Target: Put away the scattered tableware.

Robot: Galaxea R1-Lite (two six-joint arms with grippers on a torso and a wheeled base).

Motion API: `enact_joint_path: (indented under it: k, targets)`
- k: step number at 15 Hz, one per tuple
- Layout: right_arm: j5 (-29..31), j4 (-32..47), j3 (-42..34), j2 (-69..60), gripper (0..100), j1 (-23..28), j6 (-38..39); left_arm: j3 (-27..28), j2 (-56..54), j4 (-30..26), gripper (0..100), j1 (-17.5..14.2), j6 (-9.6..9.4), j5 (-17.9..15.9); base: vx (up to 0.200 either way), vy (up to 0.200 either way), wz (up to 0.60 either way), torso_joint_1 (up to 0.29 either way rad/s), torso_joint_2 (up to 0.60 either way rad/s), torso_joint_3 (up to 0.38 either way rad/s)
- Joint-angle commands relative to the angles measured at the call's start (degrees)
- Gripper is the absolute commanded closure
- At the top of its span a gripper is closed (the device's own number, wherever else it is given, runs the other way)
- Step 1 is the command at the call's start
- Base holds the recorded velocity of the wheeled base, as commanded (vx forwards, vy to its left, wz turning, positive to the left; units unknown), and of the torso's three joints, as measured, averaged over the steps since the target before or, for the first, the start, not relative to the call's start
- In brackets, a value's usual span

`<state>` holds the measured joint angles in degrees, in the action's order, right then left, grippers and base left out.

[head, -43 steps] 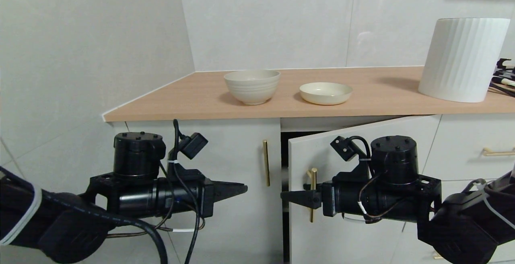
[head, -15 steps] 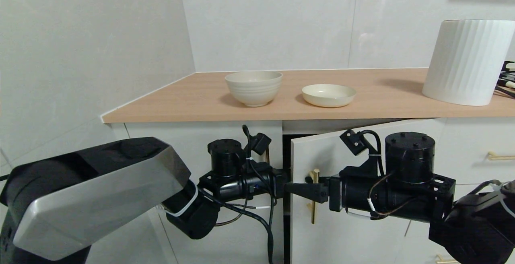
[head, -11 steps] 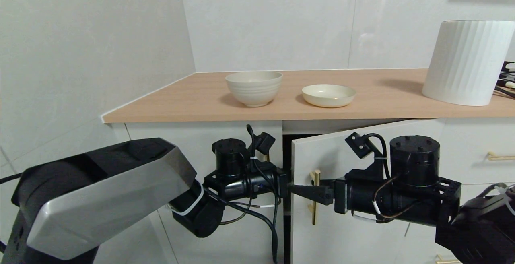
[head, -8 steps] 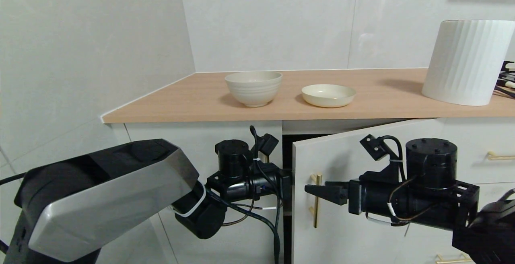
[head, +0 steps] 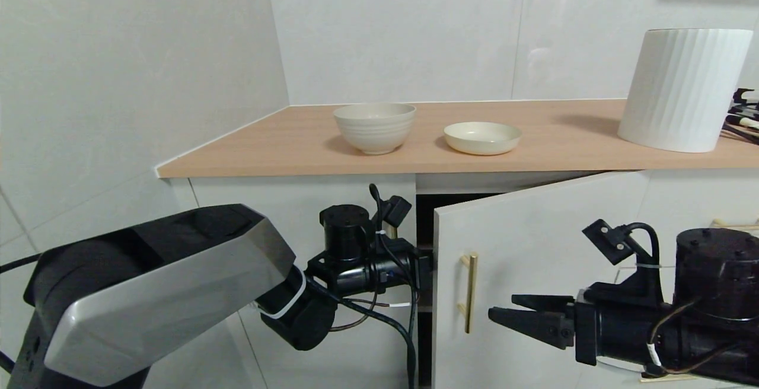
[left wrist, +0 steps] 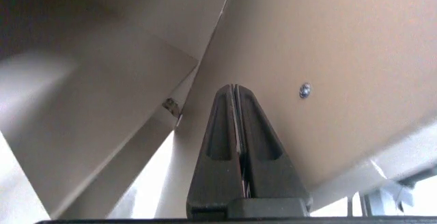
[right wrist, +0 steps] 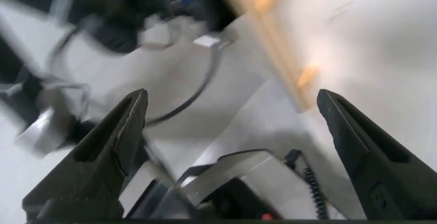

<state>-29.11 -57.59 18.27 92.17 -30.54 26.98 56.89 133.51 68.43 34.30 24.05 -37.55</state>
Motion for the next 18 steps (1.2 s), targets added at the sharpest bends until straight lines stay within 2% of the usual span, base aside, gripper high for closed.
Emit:
enact_joint_path:
  k: [1,8,12,15,18]
  targets:
    - [-1.4,0.0,-1.2,-2.4,0,0.0,-0.2,0.4,0.8,0.2,100,0.2,0.65,-0.1,-0.200,0.000,0.00,-0.007,0.00,0.002]
    - [-1.7,0.2,-2.0,-3.8,0,-1.4,-0.2,3.0,2.6,0.0,100,0.6,0.91,0.4,0.000,0.000,0.00,0.000,0.00,0.000]
    - [-1.7,0.4,-2.1,-3.5,0,-2.1,-0.2,4.2,2.4,-1.4,100,0.7,1.00,0.4,-0.200,0.000,0.00,0.005,0.00,0.002]
    - [-1.7,0.4,-2.4,-3.5,0,-2.2,-0.2,7.1,2.6,-4.4,100,0.8,1.00,0.4,0.000,0.000,0.00,0.000,0.00,0.000]
    - [-1.6,0.4,-2.5,-3.6,0,-2.7,-0.3,7.6,2.6,-5.0,100,1.4,1.00,0.4,0.000,0.000,0.00,0.000,0.00,0.000]
